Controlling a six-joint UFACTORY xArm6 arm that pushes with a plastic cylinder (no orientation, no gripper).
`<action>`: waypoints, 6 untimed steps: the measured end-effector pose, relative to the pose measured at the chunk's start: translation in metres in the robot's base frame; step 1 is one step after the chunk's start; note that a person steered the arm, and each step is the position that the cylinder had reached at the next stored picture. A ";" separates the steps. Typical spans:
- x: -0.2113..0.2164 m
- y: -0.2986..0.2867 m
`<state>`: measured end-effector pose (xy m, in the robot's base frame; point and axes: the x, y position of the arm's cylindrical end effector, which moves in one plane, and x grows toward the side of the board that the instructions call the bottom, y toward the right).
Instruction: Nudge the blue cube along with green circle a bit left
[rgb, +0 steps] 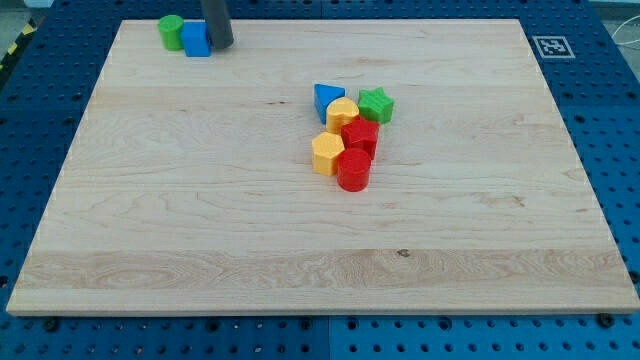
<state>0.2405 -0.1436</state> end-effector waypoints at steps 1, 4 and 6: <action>0.001 0.000; -0.011 -0.001; -0.049 -0.019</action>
